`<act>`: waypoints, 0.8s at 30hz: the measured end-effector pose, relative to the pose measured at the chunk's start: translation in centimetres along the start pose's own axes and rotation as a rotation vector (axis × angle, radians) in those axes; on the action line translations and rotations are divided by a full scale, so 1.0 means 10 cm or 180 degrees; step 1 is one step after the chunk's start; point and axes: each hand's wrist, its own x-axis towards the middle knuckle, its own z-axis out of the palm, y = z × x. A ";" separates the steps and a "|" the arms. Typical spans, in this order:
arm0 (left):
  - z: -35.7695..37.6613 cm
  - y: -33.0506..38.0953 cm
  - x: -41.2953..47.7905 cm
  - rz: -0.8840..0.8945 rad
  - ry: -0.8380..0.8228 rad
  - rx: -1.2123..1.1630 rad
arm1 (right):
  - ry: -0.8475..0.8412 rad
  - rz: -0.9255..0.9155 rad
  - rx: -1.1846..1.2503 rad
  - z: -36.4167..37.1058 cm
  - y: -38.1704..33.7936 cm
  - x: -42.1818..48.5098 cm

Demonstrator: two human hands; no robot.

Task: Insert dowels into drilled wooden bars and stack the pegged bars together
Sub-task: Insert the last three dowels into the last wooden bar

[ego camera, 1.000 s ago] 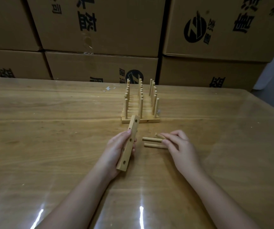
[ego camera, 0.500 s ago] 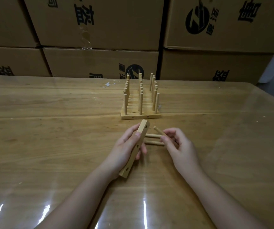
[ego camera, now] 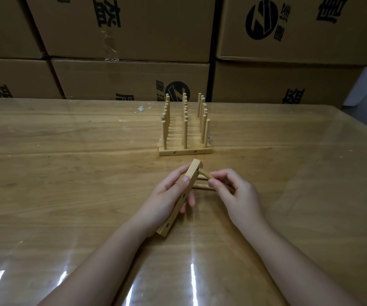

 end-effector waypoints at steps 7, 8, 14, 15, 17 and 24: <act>0.04 0.02 0.01 0.0015 0.0066 0.0111 | 0.0283 -0.0368 -0.0577 -0.01 -0.03 -0.02; 0.05 0.02 0.00 0.0023 0.0072 0.0112 | 0.0299 -0.0399 -0.0643 -0.01 -0.05 -0.02; 0.05 0.01 -0.02 0.0086 0.0054 0.0183 | 0.0357 -0.0736 -0.1075 -0.03 -0.11 -0.03; 0.05 0.01 -0.01 0.0088 0.0050 0.0195 | 0.0374 -0.0781 -0.1148 -0.03 -0.12 -0.03; 0.05 0.01 -0.01 0.0095 0.0047 0.0237 | 0.0378 -0.0832 -0.1290 -0.04 -0.13 -0.04; 0.06 0.01 -0.01 0.0070 0.0082 0.0366 | 0.0304 -0.0841 -0.1538 -0.04 -0.17 -0.06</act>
